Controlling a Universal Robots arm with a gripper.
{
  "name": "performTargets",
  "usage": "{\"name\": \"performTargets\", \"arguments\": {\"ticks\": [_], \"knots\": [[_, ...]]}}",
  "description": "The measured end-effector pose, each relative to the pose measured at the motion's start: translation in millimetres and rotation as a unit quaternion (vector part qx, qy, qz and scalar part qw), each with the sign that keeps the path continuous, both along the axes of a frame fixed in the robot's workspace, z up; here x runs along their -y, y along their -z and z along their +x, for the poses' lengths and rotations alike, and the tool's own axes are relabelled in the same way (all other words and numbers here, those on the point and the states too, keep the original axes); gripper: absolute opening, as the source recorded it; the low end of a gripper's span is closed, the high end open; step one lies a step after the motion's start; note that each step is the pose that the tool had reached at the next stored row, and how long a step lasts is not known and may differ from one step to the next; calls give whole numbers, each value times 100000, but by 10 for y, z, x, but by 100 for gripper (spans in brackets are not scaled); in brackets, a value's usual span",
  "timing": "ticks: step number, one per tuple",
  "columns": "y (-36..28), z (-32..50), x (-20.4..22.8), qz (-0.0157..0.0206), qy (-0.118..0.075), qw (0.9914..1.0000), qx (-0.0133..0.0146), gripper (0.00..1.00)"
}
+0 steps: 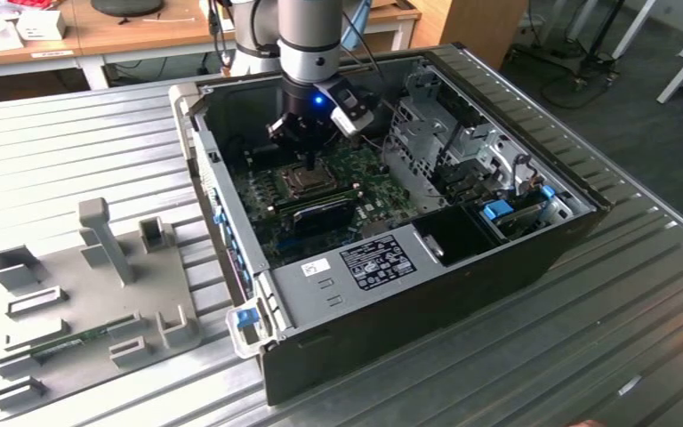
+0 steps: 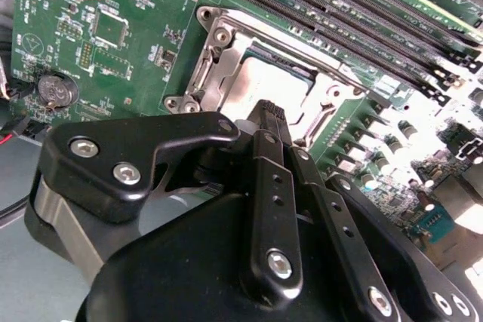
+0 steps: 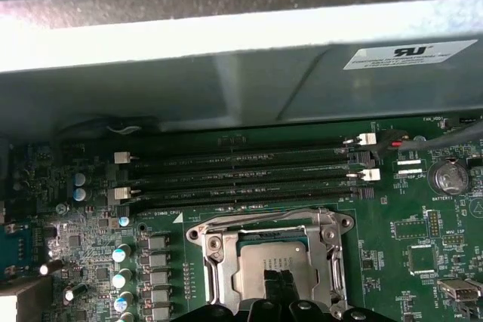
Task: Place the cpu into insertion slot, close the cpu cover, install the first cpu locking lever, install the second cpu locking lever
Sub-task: 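Install the second cpu locking lever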
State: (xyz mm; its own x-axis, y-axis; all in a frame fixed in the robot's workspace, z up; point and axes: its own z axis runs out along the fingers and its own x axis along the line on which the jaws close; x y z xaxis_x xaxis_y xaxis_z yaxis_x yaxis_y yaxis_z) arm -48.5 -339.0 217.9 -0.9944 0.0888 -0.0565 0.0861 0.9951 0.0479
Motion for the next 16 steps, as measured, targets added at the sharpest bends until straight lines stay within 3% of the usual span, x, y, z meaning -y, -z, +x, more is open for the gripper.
{"name": "performTargets", "arguments": {"ticks": [7, 16], "knots": [[-8, -1, 1, -25, -8, 100000, -7, 11], [-73, -1, 0, 7, 1, 100000, 20, 11]]}}
